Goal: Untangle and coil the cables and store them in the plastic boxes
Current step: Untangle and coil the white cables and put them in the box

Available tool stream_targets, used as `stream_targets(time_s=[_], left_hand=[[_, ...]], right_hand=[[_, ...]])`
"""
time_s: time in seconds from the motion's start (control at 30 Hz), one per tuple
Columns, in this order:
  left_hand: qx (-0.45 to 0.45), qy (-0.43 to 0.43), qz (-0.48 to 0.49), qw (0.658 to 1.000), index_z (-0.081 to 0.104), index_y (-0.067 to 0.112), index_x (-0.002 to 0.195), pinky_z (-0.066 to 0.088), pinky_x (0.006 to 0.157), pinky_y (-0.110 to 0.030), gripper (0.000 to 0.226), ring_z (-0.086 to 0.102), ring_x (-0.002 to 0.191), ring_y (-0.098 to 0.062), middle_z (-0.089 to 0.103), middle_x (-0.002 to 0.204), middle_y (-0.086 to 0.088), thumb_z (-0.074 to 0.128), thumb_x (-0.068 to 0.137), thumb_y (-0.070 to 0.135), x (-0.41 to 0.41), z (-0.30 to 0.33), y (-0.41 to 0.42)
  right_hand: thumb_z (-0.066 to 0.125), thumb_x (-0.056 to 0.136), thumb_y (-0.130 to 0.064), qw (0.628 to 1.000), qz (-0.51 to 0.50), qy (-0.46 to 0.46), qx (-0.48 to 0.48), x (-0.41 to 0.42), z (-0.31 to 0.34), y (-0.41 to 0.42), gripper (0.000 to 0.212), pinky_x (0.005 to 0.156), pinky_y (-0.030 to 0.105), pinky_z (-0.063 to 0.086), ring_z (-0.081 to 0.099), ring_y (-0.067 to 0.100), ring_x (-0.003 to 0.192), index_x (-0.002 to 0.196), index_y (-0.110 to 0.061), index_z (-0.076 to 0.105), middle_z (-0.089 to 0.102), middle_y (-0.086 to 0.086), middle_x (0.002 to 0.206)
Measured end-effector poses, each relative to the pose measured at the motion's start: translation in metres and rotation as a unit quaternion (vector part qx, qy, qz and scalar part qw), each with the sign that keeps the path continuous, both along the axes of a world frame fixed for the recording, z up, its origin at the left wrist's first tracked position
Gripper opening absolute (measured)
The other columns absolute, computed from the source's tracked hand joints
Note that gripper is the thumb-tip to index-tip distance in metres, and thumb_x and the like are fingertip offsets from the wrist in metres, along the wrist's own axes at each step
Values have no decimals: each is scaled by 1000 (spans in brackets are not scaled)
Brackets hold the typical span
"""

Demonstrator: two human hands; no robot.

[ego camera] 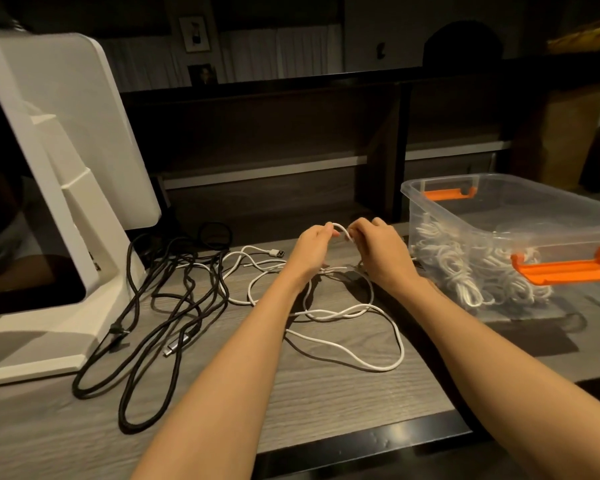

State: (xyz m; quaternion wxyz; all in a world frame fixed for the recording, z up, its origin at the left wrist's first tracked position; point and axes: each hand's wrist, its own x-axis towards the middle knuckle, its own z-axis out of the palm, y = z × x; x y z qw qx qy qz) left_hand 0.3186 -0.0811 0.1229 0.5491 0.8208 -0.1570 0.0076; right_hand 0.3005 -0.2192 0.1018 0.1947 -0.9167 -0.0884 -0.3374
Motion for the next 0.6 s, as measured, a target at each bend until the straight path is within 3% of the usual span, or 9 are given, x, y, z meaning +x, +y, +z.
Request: stream_targets(time_s=[0.1, 0.2, 0.27, 0.43, 0.5, 0.6], left_hand=[[-57, 31, -36, 997, 67, 14, 100, 35, 64, -25, 44, 38, 65, -10, 39, 71, 0, 27, 107, 32, 2, -1, 5], [-129, 85, -60, 986, 66, 14, 95, 36, 61, -24, 41, 35, 58, -9, 36, 70, 1, 29, 107, 28, 1, -1, 8], [-120, 106, -36, 987, 63, 14, 96, 37, 58, -24, 37, 31, 55, -8, 36, 70, 0, 30, 107, 26, 0, 3, 6], [-85, 128, 52, 987, 60, 12, 106, 35, 62, -23, 32, 36, 64, -10, 41, 75, 0, 31, 107, 26, 1, 6, -1], [-147, 167, 44, 974, 63, 8, 106, 33, 61, -22, 36, 35, 63, -8, 42, 73, 1, 33, 107, 28, 0, 5, -3], [-287, 239, -9, 927, 62, 5, 101, 33, 60, -20, 31, 36, 60, -6, 50, 75, 1, 43, 104, 29, -5, 4, -4]], right_hand=[[49, 98, -15, 996, 21, -11, 86, 1, 1, 5, 20, 77, 29, 43, 51, 20, 90, 116, -8, 54, 53, 11, 105], [43, 100, -16, 986, 50, -13, 160, 2, 3, 4, 19, 77, 24, 40, 46, 12, 86, 117, -7, 48, 47, 7, 105], [44, 99, -14, 986, 59, -20, 156, -1, 4, 4, 20, 76, 23, 40, 47, 12, 85, 118, -7, 47, 45, 5, 105], [52, 95, -9, 996, 5, -61, 66, -3, 5, 8, 23, 71, 36, 47, 53, 26, 85, 118, -9, 50, 50, 12, 104], [52, 95, -9, 995, 1, -74, 72, -3, 6, 9, 23, 70, 34, 45, 52, 24, 84, 117, -9, 51, 49, 10, 103], [51, 95, -10, 986, 37, -87, 138, -6, 8, 9, 19, 71, 25, 42, 48, 14, 81, 114, -8, 52, 44, 2, 99]])
